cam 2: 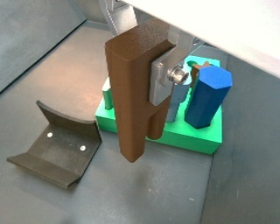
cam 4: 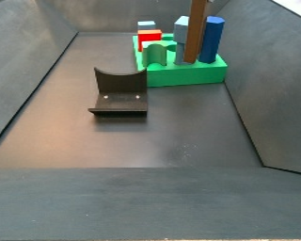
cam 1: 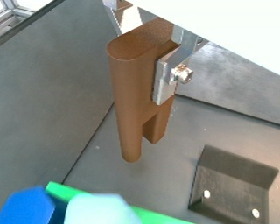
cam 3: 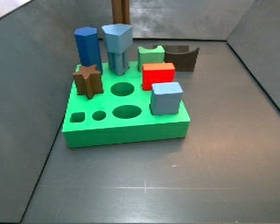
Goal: Pick up the square-circle object. Move up. Rotate the square-circle object. Move to above the board. Insert the square-circle object.
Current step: Rotate the square-circle object.
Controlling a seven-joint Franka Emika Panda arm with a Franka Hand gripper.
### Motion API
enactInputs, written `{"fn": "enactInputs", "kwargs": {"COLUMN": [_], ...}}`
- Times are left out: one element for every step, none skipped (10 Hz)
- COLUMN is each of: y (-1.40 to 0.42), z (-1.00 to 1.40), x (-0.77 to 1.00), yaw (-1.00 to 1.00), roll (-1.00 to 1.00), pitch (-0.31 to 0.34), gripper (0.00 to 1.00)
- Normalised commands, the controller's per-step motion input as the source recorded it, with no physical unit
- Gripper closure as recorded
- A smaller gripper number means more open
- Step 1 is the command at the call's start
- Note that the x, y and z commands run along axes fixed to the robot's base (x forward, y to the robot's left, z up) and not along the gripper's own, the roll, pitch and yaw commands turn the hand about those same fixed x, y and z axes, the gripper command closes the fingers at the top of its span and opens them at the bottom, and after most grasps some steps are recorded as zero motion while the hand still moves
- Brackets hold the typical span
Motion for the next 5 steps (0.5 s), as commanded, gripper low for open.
{"fn": "enactInputs", "kwargs": {"y": [0.00, 0.00, 0.00, 0.00, -0.05], "z": [0.00, -0.01, 0.00, 0.00, 0.00], "x": [0.00, 0.00, 0.01, 0.01, 0.03], "yaw": [0.49, 0.44, 0.30, 0.22, 0.89], "roll": [0.05, 0.05, 0.05, 0.04, 0.04], "pitch": [0.088, 0.087, 0.077, 0.072, 0.065], "gripper": [1.00, 1.00, 1.00, 1.00, 1.00]}}
